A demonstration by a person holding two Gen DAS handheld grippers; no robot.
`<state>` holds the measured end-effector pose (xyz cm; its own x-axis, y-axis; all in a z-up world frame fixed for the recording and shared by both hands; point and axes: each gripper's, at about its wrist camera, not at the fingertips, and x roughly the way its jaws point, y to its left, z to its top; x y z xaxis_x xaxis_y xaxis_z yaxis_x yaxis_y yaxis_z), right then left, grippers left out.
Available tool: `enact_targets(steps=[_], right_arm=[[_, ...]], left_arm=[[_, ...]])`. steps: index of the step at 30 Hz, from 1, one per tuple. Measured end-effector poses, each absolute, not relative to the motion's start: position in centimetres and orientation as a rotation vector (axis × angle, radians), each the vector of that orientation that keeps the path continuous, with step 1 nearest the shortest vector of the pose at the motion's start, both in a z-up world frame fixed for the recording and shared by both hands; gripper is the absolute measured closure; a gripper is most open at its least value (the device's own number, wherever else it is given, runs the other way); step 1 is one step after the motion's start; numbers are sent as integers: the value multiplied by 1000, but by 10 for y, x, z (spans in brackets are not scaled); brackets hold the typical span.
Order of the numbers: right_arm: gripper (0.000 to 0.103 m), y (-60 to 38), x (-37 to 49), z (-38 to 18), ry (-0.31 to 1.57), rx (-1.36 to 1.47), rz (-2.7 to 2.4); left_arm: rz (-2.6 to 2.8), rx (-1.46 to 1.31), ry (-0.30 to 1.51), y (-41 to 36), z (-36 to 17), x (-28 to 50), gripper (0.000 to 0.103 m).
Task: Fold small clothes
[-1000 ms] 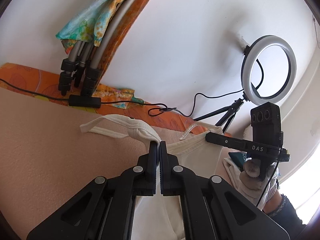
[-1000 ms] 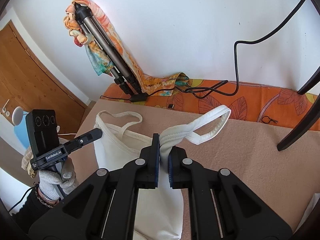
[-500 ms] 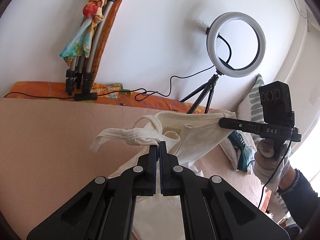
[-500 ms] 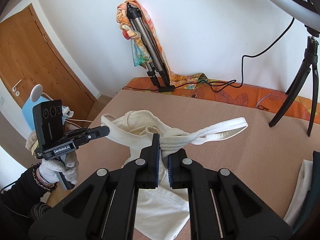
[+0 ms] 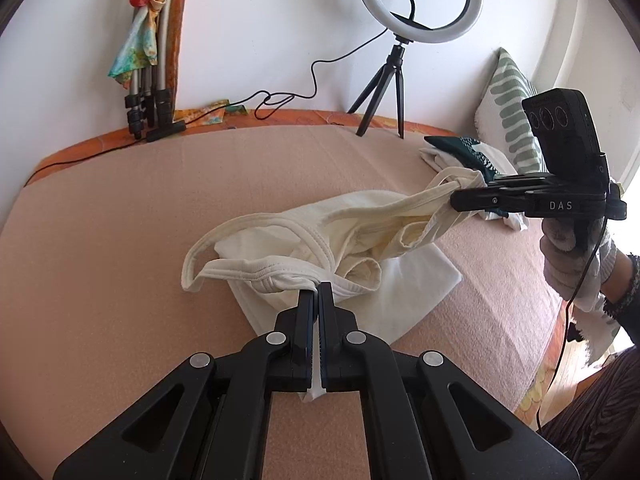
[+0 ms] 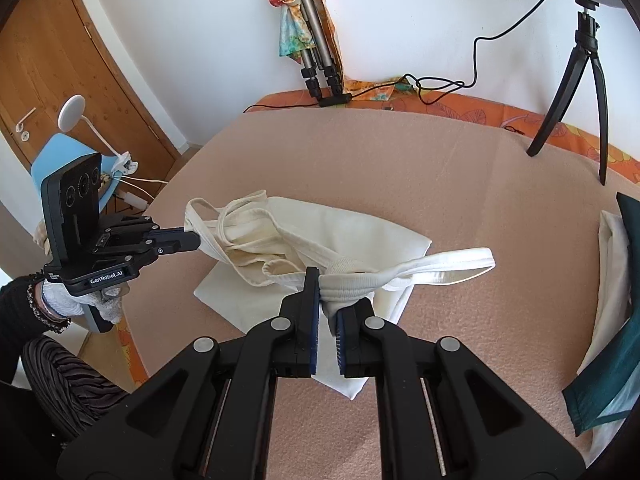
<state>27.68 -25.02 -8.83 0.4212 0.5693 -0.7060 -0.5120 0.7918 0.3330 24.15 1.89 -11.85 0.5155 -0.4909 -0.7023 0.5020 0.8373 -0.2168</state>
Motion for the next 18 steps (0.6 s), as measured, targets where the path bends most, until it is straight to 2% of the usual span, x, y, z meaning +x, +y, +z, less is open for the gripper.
enact_targets(steps=[9,11,14,15,16,18], right_arm=[[95,-257,260,-113,933,25,606],[92,-262,254,-114,948,28,604],[76,-265,241,-115,989,9,603],[62,-267,236,-116,1007,3,602],[58,-269,230,-115,1010,-3,601],[58,-273,217,-111,1008,-11,589]], left_arm=[[-604,137,848,18,-129,211,102],[-601,175,860,21,-130,202,101],[-612,184,886,31,-131,188,100],[-614,175,897,35,-131,184,100],[-620,159,905,40,-129,180,100],[-625,146,899,46,-122,173,99]])
